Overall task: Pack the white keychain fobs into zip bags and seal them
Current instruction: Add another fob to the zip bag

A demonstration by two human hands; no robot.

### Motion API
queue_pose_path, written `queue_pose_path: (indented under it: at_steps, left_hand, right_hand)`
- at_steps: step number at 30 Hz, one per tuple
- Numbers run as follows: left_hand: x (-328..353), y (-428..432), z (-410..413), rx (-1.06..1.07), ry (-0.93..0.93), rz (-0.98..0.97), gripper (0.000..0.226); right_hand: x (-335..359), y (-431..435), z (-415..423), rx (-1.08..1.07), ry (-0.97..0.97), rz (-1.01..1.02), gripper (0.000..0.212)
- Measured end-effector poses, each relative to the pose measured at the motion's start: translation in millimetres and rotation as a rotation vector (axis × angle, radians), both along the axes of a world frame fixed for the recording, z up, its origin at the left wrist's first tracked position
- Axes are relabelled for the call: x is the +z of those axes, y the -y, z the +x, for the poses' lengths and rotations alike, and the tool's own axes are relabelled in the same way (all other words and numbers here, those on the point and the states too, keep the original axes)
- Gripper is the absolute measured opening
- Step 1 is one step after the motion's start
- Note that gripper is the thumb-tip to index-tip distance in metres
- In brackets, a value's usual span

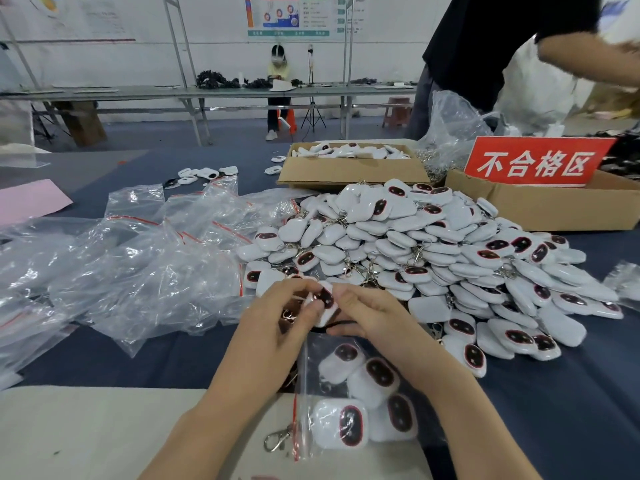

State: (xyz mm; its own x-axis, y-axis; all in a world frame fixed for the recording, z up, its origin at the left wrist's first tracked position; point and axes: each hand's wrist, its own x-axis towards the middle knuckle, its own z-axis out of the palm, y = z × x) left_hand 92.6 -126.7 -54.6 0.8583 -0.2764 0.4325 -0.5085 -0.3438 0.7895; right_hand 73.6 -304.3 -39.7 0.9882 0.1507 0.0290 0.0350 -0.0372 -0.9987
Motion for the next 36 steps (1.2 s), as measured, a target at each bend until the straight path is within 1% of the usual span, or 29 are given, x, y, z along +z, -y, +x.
queue_pose_path:
  at_steps: [2, 5, 6, 9, 13, 16, 25, 36]
  left_hand:
    - [-2, 1, 1, -0.023, -0.081, -0.02, 0.025]
    - [-3, 0, 3, -0.053, -0.164, -0.032, 0.027]
    - [-2, -1, 3, -0.067, -0.197, -0.052, 0.026]
    - [2, 0, 5, -0.098, -0.302, -0.158, 0.016]
    - [6, 4, 3, -0.126, -0.402, -0.293, 0.016]
    - [7, 4, 2, -0.129, -0.481, -0.366, 0.014]
    - [6, 3, 4, -0.134, -0.47, -0.355, 0.016]
    - [7, 1, 3, -0.173, -0.451, -0.354, 0.017]
  right_hand:
    - [-1, -1, 0, -0.009, 0.025, -0.037, 0.026]
    - [-3, -3, 1, -0.067, 0.02, 0.019, 0.018]
    - [-4, -3, 2, -0.091, 0.013, 0.037, 0.016]
    - [-5, -3, 3, -0.131, -0.013, 0.089, 0.022]
    - [-1, 1, 2, -0.088, -0.031, 0.102, 0.018]
    - [-2, 2, -1, -0.049, -0.015, 0.103, 0.019]
    - [-2, 2, -5, -0.039, -0.023, 0.138, 0.02]
    - [-4, 1, -4, -0.096, -0.019, 0.128, 0.019]
